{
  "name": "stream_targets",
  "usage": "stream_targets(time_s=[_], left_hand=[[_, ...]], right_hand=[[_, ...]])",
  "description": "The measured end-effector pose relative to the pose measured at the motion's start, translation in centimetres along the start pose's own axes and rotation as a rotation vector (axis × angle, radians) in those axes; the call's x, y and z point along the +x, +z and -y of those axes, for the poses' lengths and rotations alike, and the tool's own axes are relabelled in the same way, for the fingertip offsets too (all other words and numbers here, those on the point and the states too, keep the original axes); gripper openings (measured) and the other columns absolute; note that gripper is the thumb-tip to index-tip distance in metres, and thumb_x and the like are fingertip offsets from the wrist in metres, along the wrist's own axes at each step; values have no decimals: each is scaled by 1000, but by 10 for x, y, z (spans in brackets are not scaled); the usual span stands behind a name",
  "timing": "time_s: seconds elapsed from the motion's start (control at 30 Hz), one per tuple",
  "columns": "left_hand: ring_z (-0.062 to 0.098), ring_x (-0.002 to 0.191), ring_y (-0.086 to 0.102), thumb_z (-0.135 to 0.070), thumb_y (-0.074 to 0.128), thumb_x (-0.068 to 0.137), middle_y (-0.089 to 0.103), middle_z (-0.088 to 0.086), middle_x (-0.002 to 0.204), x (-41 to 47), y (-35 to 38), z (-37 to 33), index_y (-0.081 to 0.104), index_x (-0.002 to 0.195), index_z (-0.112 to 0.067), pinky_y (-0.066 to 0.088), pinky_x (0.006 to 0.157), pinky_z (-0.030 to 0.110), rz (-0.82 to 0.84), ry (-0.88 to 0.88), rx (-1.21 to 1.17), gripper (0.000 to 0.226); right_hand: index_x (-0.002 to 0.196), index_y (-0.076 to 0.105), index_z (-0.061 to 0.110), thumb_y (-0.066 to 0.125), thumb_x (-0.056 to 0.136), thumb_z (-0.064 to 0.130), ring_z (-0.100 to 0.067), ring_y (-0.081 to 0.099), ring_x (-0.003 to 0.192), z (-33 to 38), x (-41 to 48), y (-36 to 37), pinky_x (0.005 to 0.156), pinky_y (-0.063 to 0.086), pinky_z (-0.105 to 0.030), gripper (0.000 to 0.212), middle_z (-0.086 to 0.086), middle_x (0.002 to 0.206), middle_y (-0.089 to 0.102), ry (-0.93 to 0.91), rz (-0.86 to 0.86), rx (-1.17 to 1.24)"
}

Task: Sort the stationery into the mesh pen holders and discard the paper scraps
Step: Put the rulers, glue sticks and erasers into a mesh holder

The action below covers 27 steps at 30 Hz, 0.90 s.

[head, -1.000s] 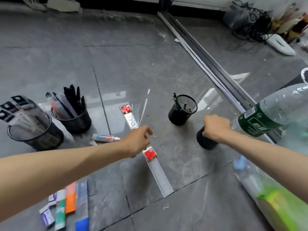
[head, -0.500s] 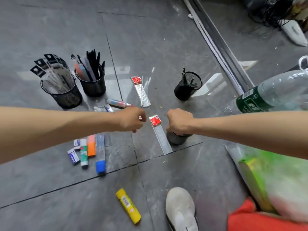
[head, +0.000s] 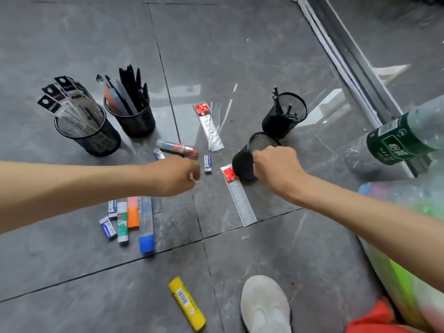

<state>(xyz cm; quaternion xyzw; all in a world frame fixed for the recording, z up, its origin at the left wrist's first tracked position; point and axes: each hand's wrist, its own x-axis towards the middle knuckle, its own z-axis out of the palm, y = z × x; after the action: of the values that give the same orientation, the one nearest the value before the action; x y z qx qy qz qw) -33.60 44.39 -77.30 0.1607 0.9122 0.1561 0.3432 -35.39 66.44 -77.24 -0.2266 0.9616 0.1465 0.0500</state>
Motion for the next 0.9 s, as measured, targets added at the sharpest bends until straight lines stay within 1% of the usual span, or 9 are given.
stream_targets(time_s=[0.07,0.1,0.23,0.33,0.43,0.57,0.7,0.8,0.9], left_hand=[[17,82,53,-30,45,97,61,6,102,17,4,-10,56,114,-14,42,73,25,-38,4,-51,26],[19,80,58,-35,43,97,62,8,100,26,6,-16,55,111,-13,46,73,27,-73,9,-176,29],[18,63,61,-33,34,100,62,7,78,58,13,-34,51,103,-13,43,46,18,-325,-59,-707,27],[20,58,58,-18,34,97,61,6,69,70,15,-27,55,104,-12,40,44,21,-491,-173,-883,23],[20,63,61,-12,41,92,65,7,76,76,20,-12,58,108,-12,43,53,26,-528,-222,-831,23],[29,93,61,-22,53,89,66,10,100,94,25,-7,58,99,-12,48,76,35,-568,-297,-599,15],[38,107,52,-30,54,92,54,19,117,123,23,-20,51,115,-3,40,84,40,-562,-354,-332,35],[43,112,49,-29,57,92,42,20,126,144,22,-29,39,125,-1,40,88,46,-575,-433,-309,47],[43,114,49,-20,59,91,38,20,130,157,20,-32,33,129,-1,40,89,46,-582,-538,-391,50]], right_hand=[[42,54,12,84,25,4,-24,50,31,7,3,-3,52,1,-10,35,-6,39,52,-5,-137,42],[39,50,14,84,19,5,-22,46,27,11,2,-3,54,0,-10,41,-3,35,48,-22,-213,68],[44,53,13,80,27,4,-21,48,31,36,-3,5,44,18,-17,33,-2,38,50,-206,-335,84],[43,53,14,67,33,4,-21,49,31,40,3,9,43,21,-17,20,-2,38,50,-222,-353,76],[42,50,13,75,19,-1,-21,47,30,34,10,15,46,18,-18,37,-3,37,48,-194,-261,60],[42,49,14,82,8,2,-21,47,30,19,13,27,47,14,-15,48,-1,37,48,-136,-192,62],[41,51,14,83,16,5,-21,48,30,8,17,29,47,15,-16,42,-1,37,49,-74,-197,50],[40,52,13,83,22,5,-21,49,30,-2,21,29,48,13,-16,37,-2,36,50,-30,-243,62],[39,53,11,60,41,-3,-22,49,30,-9,23,34,44,19,-15,15,-4,36,49,-32,-351,60]])
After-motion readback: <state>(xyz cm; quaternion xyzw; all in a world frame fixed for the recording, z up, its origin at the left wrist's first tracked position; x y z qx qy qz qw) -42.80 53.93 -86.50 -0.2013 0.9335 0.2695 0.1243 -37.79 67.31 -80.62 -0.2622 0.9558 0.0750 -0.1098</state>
